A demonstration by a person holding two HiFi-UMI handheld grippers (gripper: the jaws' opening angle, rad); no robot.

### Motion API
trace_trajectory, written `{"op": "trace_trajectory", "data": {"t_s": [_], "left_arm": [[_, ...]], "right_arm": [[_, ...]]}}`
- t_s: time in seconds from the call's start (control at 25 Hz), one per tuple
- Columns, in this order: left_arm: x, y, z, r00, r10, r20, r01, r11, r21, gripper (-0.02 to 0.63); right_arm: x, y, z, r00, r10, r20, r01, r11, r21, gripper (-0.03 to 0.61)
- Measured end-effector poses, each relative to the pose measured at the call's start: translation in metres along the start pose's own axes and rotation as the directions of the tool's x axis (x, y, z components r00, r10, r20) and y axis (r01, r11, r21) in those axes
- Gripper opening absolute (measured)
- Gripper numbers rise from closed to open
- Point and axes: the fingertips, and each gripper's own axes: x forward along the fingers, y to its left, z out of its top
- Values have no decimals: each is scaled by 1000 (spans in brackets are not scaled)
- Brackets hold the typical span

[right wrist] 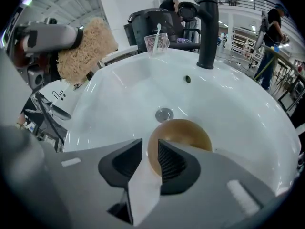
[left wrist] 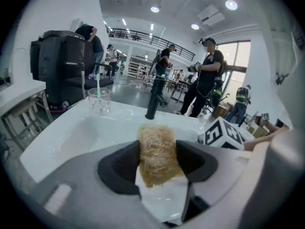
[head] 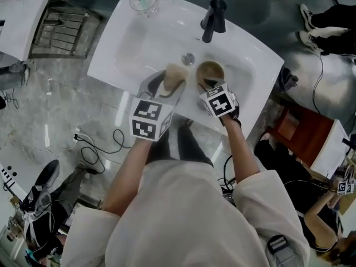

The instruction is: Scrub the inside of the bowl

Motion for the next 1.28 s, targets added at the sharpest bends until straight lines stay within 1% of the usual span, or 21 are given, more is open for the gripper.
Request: {"op": "trace_trajectory", "data": {"t_s": [0.12, 0.24, 0.4, 0.52, 0.64, 0.68, 0.8, 0.96, 1.08, 1.16, 1.28], "left_arm": [[-2, 3, -1, 1000, 9, -1, -9, 1000, -10, 233], [1, 6, -2, 1000, 15, -1, -15, 1000, -15, 235], [5, 5, -4, 1000, 10, -4, -10, 1000, -21, 235], [4, 6, -4, 1000, 8, -7, -8, 1000, -21, 234], [4, 8, -4, 1000, 8, -6, -8, 1000, -20, 235], [4, 9, -4, 1000, 8, -6, -8, 1000, -20, 235], [3, 13, -6, 1000, 12, -7, -12, 1000, -23, 235], [1, 16, -7, 1000, 11, -10, -11, 1000, -24, 235], [-1, 13, -1, 1000, -2, 4, 2, 1000, -14, 235], [-5, 10, 3, 1000, -18, 16, 18, 1000, -9, 235], [-15, 4, 10, 999, -41, 29, 40, 999, 9, 235]], "right_arm": [[6, 2, -5, 998, -1, -55, -1, 999, -40, 107], [11, 0, -7, 996, -15, -85, 9, 997, -80, 108], [19, -2, -22, 988, -22, -151, 2, 991, -134, 134], [25, -3, -31, 982, -30, -189, 1, 989, -150, 153], [29, -9, -37, 976, -62, -208, 24, 984, -177, 138], [30, -11, -38, 975, -75, -209, 36, 982, -185, 125], [33, -14, -36, 974, -99, -206, 57, 977, -205, 58], [32, -12, -34, 971, -106, -212, 55, 970, -236, 49], [19, -14, -20, 977, -134, -166, 90, 965, -246, 27], [8, -12, -10, 983, -131, -129, 100, 970, -222, 18], [-14, -1, 4, 994, -91, -67, 81, 986, -142, 18]]}}
